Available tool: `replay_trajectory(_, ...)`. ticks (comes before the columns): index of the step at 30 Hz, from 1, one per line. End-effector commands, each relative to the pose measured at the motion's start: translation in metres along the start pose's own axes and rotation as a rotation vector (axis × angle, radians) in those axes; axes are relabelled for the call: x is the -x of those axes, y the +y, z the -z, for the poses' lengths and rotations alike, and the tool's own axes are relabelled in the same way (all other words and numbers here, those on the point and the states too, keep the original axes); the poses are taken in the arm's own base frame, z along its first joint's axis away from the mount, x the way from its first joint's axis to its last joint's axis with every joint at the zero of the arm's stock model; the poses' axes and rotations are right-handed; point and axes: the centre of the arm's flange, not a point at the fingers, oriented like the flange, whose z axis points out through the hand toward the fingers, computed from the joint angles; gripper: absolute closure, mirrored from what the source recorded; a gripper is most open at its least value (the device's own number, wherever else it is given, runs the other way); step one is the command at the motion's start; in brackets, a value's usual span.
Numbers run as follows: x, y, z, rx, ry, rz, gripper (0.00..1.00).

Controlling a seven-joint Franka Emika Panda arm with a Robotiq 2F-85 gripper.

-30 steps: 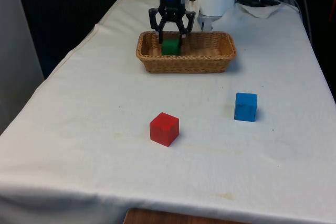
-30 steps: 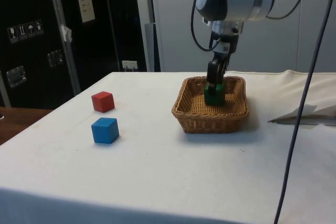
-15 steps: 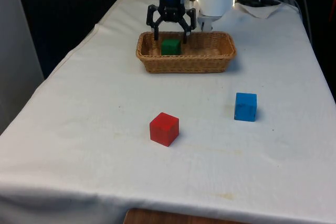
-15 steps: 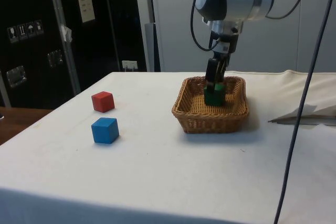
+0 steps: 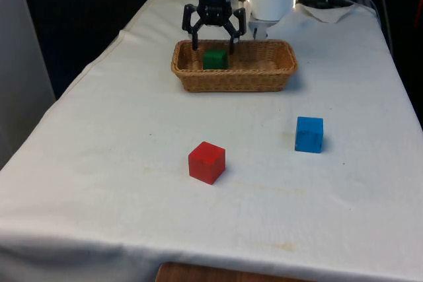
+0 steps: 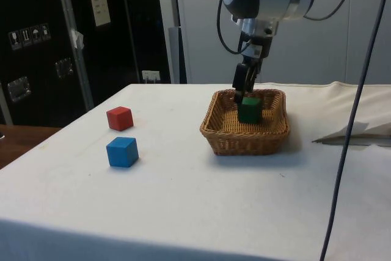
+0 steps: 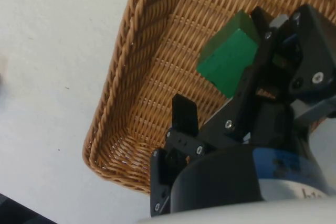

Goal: Pick up exactly two blocks and place them into the basket.

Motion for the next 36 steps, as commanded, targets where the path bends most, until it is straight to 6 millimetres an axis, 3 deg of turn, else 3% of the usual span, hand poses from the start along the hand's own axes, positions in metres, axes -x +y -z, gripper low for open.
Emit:
replay_trajectory(1,-0.002,0.003,0.001,0.000,-0.001,0.004,0.00)
replay_trajectory(18,-0.013,-0.004,0.006,-0.015,0.032,0.036,0.00)
replay_trajectory(36,-0.072,-0.022,0.022,-0.055,0.094,0.057,0.00)
